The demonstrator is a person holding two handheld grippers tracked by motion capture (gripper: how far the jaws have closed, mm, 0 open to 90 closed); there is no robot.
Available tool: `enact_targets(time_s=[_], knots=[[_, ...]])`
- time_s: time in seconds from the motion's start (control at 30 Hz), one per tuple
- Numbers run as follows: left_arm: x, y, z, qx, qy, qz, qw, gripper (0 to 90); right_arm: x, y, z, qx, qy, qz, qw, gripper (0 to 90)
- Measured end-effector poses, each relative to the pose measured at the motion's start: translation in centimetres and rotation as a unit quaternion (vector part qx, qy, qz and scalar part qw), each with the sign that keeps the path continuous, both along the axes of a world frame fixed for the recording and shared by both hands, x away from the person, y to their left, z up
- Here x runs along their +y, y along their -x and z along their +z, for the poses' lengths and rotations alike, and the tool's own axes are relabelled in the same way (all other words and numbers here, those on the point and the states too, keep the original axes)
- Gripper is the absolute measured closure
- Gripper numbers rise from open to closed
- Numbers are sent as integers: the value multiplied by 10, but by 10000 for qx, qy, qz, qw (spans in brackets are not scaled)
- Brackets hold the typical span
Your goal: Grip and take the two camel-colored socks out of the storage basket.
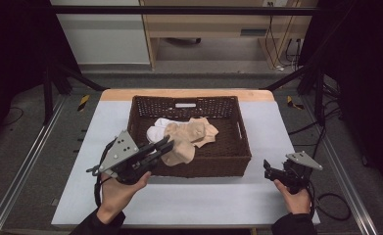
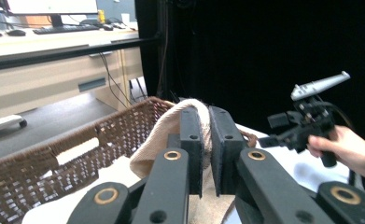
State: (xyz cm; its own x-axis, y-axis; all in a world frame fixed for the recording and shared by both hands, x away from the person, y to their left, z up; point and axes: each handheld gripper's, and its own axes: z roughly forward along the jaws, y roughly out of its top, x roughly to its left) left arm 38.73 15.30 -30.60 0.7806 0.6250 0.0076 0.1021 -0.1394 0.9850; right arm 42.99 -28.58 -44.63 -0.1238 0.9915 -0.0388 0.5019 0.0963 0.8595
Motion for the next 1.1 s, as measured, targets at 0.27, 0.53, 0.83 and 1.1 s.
enact_targets(time_s=[0.27,0.53,0.83,1.1], knots=[[5,16,-21,199,-193,-134,9995,844,0,1,0,14,-1,-24,10000,41],[5,27,-56,594,-405,-261,9971,844,0,1,-1,11,35,-16,10000,41],[1,23,-99,1119,-732,-243,9907,844,1,1,-2,40,70,-15,10000,41],[3,13,-126,1506,-951,-118,9839,844,1,1,-5,71,96,-6,9999,41]])
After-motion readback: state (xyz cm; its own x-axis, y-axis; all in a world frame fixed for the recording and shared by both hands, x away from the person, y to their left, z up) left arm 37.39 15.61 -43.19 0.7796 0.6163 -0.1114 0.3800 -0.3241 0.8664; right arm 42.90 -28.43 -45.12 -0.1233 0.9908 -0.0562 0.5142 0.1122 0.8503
